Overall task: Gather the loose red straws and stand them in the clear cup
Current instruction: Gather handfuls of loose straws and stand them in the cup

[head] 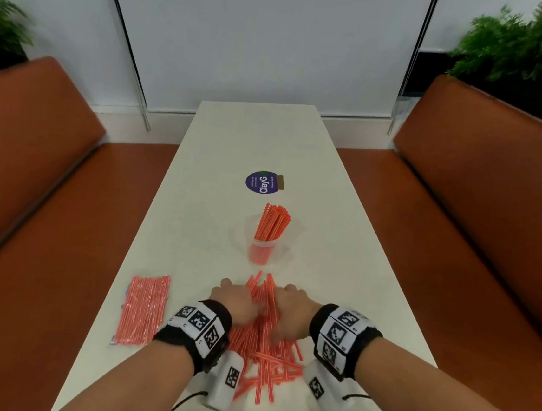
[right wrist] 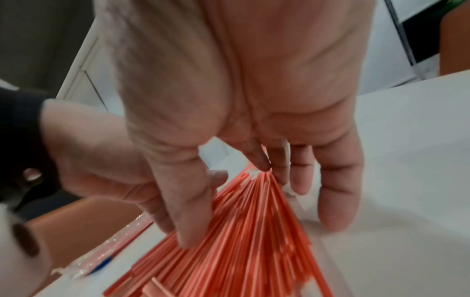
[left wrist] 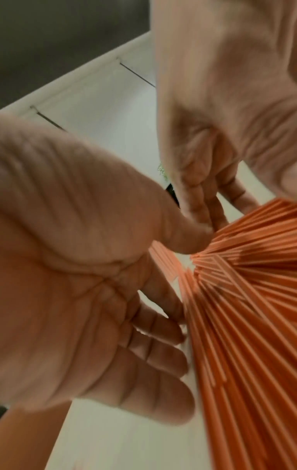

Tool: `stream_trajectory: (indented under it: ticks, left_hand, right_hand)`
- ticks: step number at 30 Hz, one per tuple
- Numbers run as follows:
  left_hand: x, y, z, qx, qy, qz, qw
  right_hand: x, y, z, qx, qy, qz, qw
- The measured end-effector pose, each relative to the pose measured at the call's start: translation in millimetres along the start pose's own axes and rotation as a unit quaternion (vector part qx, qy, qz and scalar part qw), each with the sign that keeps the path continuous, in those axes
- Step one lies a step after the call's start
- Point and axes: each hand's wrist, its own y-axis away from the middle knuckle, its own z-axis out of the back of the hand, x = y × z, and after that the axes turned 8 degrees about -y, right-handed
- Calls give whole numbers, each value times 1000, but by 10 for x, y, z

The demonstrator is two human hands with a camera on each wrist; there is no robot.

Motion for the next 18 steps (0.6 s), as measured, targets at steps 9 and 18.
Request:
stream_trajectory:
  ticks: [9, 18]
  left_hand:
    - [54, 305, -582, 22, -96, -51, 994]
    - [111, 267, -471, -49, 23, -9, 999]
  right_hand:
    - [-24, 164, -367, -8, 140, 17, 990]
    - [-154, 124, -265, -73, -17, 34, 997]
